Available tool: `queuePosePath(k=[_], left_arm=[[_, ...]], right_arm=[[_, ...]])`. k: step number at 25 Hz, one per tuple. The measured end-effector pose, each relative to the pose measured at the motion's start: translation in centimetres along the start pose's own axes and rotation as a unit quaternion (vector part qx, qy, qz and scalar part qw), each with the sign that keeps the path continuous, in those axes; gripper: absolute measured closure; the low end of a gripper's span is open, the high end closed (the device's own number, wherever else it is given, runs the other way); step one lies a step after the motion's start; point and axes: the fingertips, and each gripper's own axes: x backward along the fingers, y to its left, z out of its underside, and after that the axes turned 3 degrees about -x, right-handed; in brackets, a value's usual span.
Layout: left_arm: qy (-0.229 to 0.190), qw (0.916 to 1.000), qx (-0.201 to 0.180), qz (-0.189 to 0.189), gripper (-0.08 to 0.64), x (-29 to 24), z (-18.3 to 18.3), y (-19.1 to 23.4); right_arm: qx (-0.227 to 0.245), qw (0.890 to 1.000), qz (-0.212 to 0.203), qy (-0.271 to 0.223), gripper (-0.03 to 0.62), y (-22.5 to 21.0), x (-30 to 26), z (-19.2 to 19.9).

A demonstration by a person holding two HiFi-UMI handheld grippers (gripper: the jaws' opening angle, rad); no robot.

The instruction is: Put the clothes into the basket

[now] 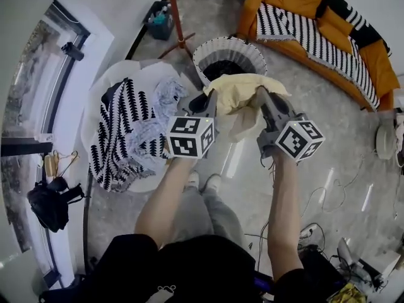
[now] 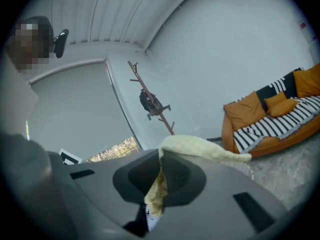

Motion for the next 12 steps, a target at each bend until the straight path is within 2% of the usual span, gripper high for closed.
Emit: queuePosePath(k=[5, 12], left_arm=[[-0.010, 0.9996, -0.027, 0.007, 0.548, -4.4, -4.5, 0.9], [-0.002, 0.9980, -0.062, 0.012, 0.548, -11.1, -7.9, 2.8]], right_arm=[[0.018, 1.000, 0.007, -0.011, 0.575, -2.1, -3.6, -5.1], [0.047, 0.999, 0.015, -0.003, 0.575, -5.6, -8.8, -8.7]])
